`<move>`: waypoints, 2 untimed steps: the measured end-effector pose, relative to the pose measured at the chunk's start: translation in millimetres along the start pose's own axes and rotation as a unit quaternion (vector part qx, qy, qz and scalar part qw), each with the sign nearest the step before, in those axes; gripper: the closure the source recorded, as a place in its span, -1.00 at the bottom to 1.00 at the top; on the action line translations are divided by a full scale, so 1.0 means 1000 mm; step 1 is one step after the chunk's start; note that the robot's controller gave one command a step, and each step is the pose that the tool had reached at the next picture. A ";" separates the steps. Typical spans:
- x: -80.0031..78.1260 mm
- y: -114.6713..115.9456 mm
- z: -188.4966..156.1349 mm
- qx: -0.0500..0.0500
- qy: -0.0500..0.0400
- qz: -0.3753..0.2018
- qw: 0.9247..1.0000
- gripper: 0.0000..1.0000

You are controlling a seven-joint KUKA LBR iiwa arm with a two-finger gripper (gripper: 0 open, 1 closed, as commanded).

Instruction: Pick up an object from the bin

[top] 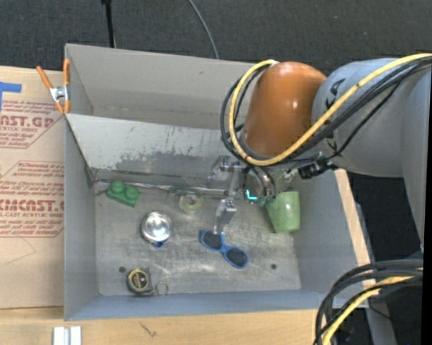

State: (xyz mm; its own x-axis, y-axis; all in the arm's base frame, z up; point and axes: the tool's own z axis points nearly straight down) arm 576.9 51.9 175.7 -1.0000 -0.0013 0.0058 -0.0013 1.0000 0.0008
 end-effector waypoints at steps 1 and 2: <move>0.040 -0.028 0.103 0.000 -0.010 -0.066 0.998 -1.00; 0.042 -0.028 0.101 0.000 -0.004 -0.067 0.998 1.00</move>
Offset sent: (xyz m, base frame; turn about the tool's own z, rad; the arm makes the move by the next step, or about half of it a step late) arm -0.0445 -0.0290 -0.1057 -0.1336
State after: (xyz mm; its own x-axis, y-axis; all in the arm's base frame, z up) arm 534.6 23.7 74.8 -0.9909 -0.1348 -0.0018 -0.1348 0.9909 0.0008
